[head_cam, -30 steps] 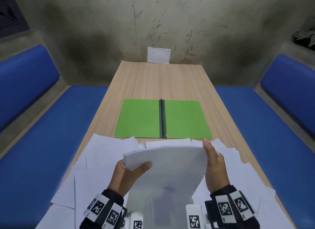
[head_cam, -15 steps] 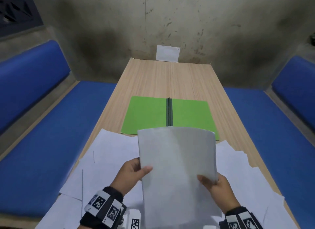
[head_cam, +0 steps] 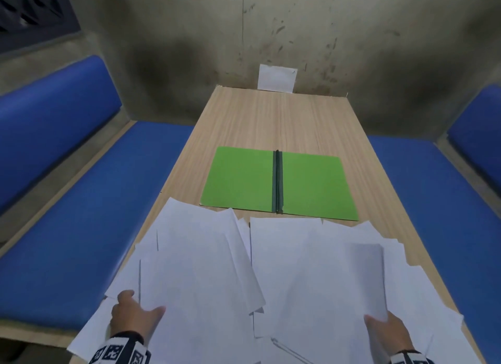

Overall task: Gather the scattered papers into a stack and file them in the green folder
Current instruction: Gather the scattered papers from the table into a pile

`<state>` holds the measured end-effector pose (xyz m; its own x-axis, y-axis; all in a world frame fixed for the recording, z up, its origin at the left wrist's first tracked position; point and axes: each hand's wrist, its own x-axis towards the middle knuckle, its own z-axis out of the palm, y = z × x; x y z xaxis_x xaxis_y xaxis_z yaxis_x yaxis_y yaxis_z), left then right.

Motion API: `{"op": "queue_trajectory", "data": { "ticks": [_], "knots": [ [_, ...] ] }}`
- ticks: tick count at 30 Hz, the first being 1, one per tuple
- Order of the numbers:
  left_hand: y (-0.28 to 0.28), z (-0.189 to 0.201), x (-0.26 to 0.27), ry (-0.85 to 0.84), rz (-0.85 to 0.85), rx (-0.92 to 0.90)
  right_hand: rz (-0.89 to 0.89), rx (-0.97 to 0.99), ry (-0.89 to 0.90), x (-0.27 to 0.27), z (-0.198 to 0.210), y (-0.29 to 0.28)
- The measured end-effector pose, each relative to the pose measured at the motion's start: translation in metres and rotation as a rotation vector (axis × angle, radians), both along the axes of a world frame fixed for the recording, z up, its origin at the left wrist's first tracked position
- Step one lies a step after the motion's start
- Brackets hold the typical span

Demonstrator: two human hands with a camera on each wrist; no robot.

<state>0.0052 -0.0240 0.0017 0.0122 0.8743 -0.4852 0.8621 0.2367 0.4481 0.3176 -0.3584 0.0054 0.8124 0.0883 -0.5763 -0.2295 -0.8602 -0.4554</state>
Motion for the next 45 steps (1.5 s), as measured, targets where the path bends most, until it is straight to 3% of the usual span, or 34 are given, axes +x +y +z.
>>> {"op": "queue_trajectory", "data": {
  "ticks": [4, 7, 12, 15, 17, 20, 27, 33, 40, 45],
  "knots": [
    [0.001, 0.006, 0.009, -0.054, -0.118, -0.031, 0.013, -0.010, 0.007, -0.001, 0.002, 0.002],
    [0.001, 0.014, 0.021, -0.221, -0.220, -0.024, 0.027, 0.015, 0.001, -0.003, 0.006, 0.004],
    [0.019, 0.018, 0.050, -0.339, -0.093, 0.066, -0.001, 0.148, -0.021, -0.007, 0.015, 0.022],
    [0.032, 0.007, 0.060, -0.332, -0.003, -0.022, 0.042, 0.167, -0.051, 0.009, -0.011, 0.031],
    [0.032, 0.000, 0.065, -0.314, 0.000, -0.047, 0.100, 0.165, -0.048, 0.014, -0.021, 0.040],
    [0.025, -0.002, 0.070, -0.288, 0.016, 0.014, 0.126, 0.170, -0.045, 0.001, 0.000, 0.058],
    [0.022, 0.003, 0.059, -0.423, 0.034, -0.036, 0.077, 0.336, -0.053, -0.004, 0.006, 0.061],
    [0.037, 0.021, 0.042, -0.577, -0.033, -0.055, 0.095, 0.345, 0.137, 0.000, 0.016, 0.048],
    [0.048, 0.040, 0.038, -0.565, -0.146, 0.147, 0.050, 0.355, 0.019, 0.006, 0.033, 0.029],
    [0.063, 0.064, 0.032, -0.652, -0.023, 0.338, -0.055, 0.405, -0.035, 0.013, 0.042, 0.013]
  ]
}}
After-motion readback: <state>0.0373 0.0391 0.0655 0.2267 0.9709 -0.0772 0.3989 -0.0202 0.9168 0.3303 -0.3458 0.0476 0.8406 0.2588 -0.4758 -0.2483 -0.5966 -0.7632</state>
